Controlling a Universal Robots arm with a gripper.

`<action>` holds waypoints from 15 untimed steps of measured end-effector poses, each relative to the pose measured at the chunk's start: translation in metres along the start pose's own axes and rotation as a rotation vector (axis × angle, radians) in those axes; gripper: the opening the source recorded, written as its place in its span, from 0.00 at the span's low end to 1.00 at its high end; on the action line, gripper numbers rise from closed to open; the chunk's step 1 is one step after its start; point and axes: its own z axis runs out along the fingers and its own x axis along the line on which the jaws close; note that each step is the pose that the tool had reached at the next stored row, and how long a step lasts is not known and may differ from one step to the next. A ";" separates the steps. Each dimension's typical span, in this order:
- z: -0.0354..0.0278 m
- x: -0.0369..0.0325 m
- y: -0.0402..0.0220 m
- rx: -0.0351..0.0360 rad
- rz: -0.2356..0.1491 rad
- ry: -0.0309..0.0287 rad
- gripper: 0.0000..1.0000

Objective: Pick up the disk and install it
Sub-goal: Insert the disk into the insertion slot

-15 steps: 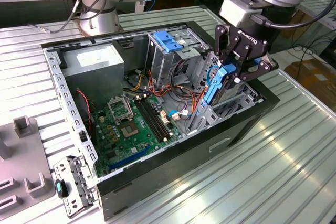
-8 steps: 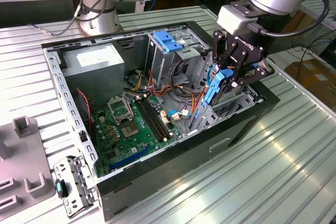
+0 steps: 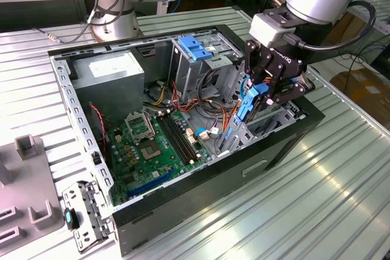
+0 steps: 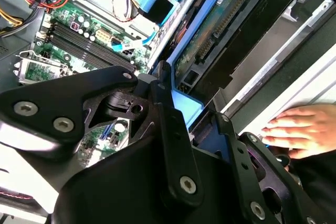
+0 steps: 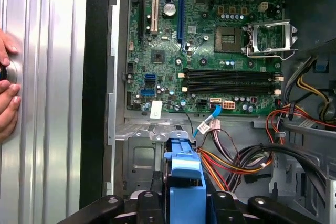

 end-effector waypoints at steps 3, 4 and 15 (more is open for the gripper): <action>0.0002 0.0000 0.0000 0.0001 0.000 -0.0003 0.37; 0.0002 0.0000 0.0000 0.0001 0.000 -0.0003 0.37; 0.0002 0.0000 0.0000 0.0001 0.000 -0.0003 0.42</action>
